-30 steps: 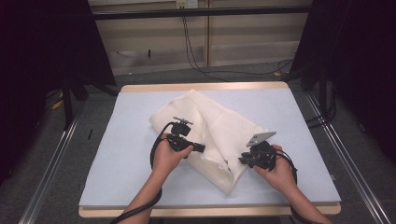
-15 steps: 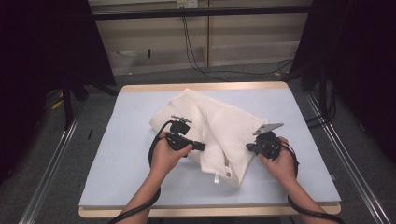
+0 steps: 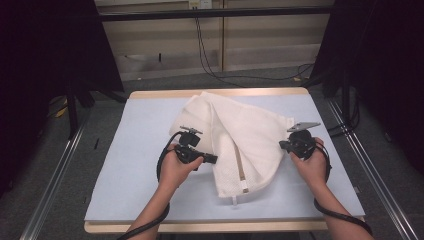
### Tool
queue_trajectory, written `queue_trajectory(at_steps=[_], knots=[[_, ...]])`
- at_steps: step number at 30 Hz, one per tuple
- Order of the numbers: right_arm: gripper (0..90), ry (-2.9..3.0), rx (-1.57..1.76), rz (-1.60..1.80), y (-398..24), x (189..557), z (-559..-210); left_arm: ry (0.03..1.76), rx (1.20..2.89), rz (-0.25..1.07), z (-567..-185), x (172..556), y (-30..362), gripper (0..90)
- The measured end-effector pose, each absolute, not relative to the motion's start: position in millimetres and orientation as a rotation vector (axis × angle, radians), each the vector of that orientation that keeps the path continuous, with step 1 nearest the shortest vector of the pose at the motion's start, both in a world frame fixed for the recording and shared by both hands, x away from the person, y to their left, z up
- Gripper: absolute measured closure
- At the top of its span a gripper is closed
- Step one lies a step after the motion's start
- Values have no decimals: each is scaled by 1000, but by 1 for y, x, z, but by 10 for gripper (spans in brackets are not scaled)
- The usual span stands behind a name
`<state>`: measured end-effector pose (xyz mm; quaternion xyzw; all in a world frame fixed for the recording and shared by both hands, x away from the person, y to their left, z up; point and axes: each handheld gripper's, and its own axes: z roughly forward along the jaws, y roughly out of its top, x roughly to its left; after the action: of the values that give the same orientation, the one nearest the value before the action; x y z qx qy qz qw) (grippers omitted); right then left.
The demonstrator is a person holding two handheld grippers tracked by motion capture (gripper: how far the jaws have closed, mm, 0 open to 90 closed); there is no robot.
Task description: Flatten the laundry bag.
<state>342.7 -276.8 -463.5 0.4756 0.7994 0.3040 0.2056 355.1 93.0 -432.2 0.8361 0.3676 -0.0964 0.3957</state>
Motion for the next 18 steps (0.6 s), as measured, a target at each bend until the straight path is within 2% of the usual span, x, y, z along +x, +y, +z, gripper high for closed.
queue_trajectory(at_steps=[2, 6, 8, 9, 11, 16, 18], knots=[[900, 2196, 1295, 747, -281, 343, -461, 929, 2128, -239, -432, 354, 94, 876], [900, 2163, 1382, 835, -301, 341, -464, 912, 2110, -246, -438, 341, 97, 876], [900, 2187, 1371, 902, -297, 336, -463, 906, 2125, -235, -438, 339, 96, 876], [871, 2208, 1344, 931, -291, 334, -463, 907, 2126, -230, -437, 338, 96, 876], [685, 2252, 1319, 975, -276, 330, -462, 906, 2121, -232, -437, 337, 96, 876], [609, 2351, 1223, 1017, -246, 321, -463, 909, 2132, -230, -439, 334, 96, 875], [519, 2396, 1187, 1029, -232, 315, -462, 904, 2130, -239, -441, 332, 97, 875]])
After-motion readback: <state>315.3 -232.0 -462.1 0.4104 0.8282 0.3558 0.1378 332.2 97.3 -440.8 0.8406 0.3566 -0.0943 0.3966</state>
